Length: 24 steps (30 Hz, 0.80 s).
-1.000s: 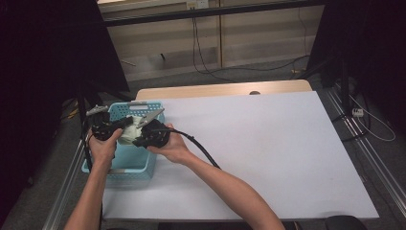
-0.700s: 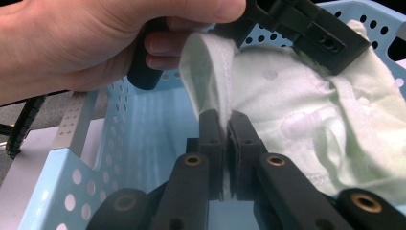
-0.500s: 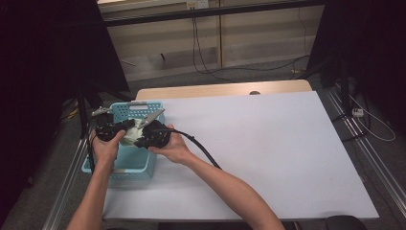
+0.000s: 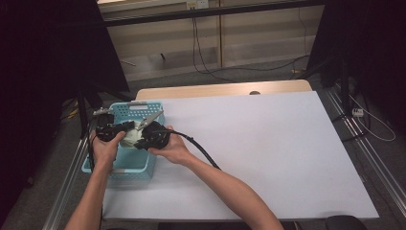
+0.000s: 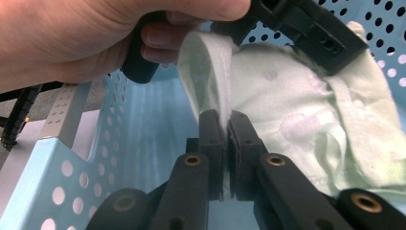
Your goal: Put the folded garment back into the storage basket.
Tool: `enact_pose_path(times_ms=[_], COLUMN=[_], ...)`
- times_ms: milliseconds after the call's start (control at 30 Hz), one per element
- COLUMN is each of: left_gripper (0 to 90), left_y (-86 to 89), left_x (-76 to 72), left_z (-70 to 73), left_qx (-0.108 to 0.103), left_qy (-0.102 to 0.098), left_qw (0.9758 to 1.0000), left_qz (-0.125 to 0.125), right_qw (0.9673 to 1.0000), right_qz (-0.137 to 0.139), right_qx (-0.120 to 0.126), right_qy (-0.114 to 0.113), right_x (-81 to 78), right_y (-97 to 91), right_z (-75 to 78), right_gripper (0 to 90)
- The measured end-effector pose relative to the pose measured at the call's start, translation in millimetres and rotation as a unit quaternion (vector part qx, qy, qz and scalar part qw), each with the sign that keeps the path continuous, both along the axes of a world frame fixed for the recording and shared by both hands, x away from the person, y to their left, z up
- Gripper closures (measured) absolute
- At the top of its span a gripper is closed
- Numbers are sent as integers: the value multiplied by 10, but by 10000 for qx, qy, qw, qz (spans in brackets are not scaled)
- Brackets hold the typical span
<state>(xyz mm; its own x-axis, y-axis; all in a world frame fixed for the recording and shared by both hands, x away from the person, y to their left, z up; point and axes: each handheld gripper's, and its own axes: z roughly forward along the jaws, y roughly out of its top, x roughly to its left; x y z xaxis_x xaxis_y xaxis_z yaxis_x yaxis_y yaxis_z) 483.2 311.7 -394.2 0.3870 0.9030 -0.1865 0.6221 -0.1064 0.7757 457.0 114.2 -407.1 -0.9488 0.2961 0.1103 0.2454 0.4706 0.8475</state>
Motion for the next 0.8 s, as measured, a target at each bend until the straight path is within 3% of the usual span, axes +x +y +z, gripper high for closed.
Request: enact_pose_path(times_ms=[267,367,467,500,533,733,800], left_gripper=[834,815,685,604,544,390,338], left_y=[-38,-55,-46,-43,-44,-36,-40], left_x=[53,71,81,87,93,91,80], left_z=[-31,-44,-48,-49,-50,-27,-8], left_qx=[181,269,204,164,247,144,88], left_qy=[110,182,226,208,207,136,27], left_qw=[9997,9995,9995,9996,9994,9996,9998], left_qz=[-74,-47,11,26,96,179,161], right_qw=[10000,9999,9999,9999,9998,9998,9997], right_qz=[-14,-18,-14,-25,-39,-37,-62], right_qx=[5,3,24,26,21,104,142], right_qy=[96,112,147,156,176,177,163], right_x=[24,31,33,32,30,1,-3], right_y=[9,19,24,27,30,18,-4], right_z=[-46,-66,-73,-71,-70,-5,29], right_gripper=[863,820,729,675,654,578,570])
